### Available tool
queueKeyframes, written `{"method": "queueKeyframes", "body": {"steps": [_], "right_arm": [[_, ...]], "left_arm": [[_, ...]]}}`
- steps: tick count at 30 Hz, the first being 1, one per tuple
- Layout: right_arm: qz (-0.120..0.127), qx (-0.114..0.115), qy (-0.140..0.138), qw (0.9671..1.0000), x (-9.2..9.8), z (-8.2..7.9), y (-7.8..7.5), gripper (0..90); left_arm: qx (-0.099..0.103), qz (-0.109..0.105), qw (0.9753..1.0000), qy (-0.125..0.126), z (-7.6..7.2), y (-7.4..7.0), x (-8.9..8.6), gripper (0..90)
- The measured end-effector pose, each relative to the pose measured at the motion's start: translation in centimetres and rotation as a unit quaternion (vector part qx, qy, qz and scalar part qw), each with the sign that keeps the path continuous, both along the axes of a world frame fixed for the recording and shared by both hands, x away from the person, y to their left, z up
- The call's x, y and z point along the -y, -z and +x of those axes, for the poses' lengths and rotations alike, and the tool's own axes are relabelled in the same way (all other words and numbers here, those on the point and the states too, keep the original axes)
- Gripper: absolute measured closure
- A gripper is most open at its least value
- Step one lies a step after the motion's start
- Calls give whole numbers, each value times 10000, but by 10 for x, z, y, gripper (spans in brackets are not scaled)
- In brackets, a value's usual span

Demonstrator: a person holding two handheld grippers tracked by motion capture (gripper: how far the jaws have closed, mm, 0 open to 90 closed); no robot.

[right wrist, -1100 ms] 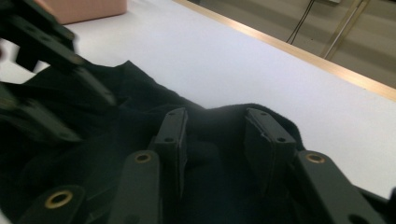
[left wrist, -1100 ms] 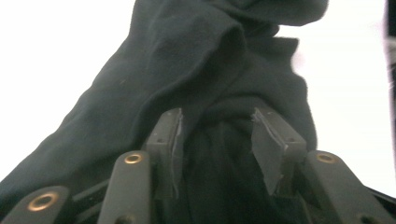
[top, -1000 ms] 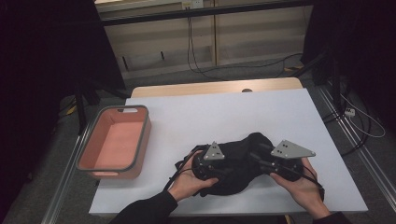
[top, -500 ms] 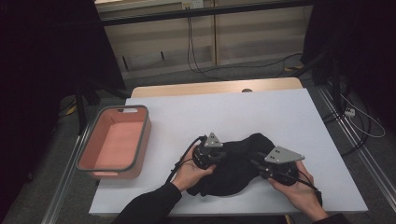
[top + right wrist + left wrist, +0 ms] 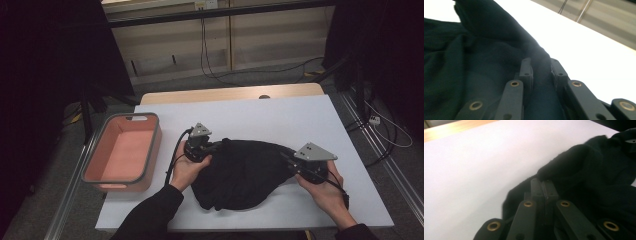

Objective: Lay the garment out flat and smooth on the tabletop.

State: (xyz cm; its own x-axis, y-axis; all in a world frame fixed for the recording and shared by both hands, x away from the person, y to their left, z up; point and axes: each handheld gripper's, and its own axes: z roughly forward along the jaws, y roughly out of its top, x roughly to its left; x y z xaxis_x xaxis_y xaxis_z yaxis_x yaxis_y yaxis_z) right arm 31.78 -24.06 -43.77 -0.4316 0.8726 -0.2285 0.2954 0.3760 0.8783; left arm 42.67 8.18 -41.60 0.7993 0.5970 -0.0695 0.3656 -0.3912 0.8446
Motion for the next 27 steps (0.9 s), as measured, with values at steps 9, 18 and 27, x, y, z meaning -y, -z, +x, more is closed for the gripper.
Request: {"method": "queueKeyframes", "body": {"steps": [9,18,27], "right_arm": [[-37,361,322,9988,11,28,-14,760],[0,166,334,9993,8,52,-4,666],[14,117,87,9999,-5,38,-5,475]], "left_arm": [[19,-41,9987,-513,14,-3,-16,900],[-219,195,9965,-777,22,15,-33,900],[-261,415,9971,-575,18,25,-30,810]]}}
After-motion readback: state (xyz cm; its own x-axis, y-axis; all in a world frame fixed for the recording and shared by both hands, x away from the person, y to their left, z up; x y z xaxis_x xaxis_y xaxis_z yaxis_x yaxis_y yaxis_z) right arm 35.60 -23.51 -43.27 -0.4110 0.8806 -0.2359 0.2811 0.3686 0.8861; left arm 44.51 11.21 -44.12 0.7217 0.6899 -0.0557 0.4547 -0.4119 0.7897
